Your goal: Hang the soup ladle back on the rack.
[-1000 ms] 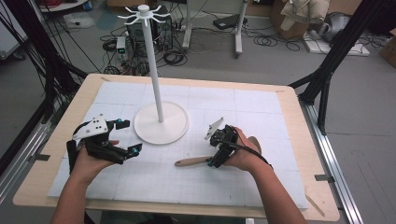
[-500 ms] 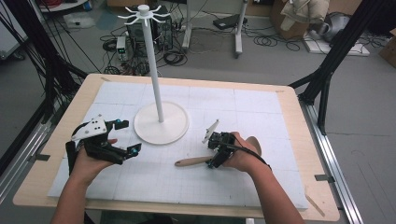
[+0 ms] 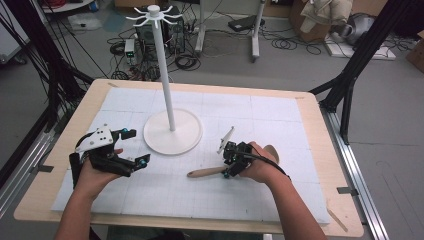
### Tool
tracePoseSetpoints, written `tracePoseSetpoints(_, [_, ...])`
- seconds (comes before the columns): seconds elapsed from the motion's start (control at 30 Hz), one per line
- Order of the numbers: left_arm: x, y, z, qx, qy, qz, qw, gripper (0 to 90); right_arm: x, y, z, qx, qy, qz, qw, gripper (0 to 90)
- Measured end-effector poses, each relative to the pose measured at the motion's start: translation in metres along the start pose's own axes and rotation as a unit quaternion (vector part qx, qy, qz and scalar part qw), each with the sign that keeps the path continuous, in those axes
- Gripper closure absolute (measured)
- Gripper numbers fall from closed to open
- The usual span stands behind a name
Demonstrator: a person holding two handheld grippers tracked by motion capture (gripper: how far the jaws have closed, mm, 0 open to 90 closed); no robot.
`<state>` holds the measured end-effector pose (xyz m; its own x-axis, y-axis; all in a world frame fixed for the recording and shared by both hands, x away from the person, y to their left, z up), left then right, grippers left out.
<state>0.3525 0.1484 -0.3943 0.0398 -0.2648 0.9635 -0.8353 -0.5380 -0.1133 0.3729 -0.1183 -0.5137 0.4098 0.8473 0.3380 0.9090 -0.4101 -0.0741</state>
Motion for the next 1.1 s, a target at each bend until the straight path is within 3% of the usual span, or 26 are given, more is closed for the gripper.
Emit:
tracePoseSetpoints(0.5, [0.0,0.0,-0.003,0.001,0.002,0.002,1.0,1.7,0.001,-0.008,0.0,-0.005,-0.022,-0.021,0.9995,76.6])
tracePoseSetpoints(0.77, [0.001,-0.001,-0.007,0.005,0.006,0.003,1.0,1.8,0.0,-0.008,-0.001,-0.013,-0.022,-0.011,0.9996,77.5])
tracePoseSetpoints(0.87, [0.001,-0.002,-0.008,0.006,0.007,0.002,1.0,1.8,0.001,-0.006,-0.008,-0.009,0.001,0.006,0.9999,77.5])
tracePoseSetpoints(0.93, [0.001,-0.003,-0.009,0.006,0.008,0.004,0.9999,1.7,0.005,-0.004,-0.019,-0.004,0.034,0.018,0.9992,77.4])
tracePoseSetpoints(1.03, [0.002,-0.004,-0.009,0.007,0.008,0.002,0.9999,1.8,0.008,-0.002,-0.041,0.005,0.085,0.029,0.996,77.4])
tracePoseSetpoints(1.07, [0.002,-0.005,-0.01,0.008,0.008,0.003,0.9999,1.7,0.008,0.001,-0.055,0.004,0.117,0.036,0.9925,77.4])
tracePoseSetpoints(1.1, [0.002,-0.005,-0.01,0.009,0.009,0.002,0.9999,1.7,0.008,0.001,-0.055,0.004,0.117,0.036,0.9925,77.4])
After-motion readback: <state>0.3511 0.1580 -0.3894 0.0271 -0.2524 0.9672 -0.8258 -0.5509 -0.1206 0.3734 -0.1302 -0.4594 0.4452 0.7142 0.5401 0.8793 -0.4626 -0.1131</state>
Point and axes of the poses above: each handheld gripper's, and its own axes: z roughly forward along the jaws, x roughly out of its top, y roughly to its right, the point moved 10 cm from there along z, roughly forward along the jaws, and after that the axes turned 9 degrees about z, right-handed, at the moved point
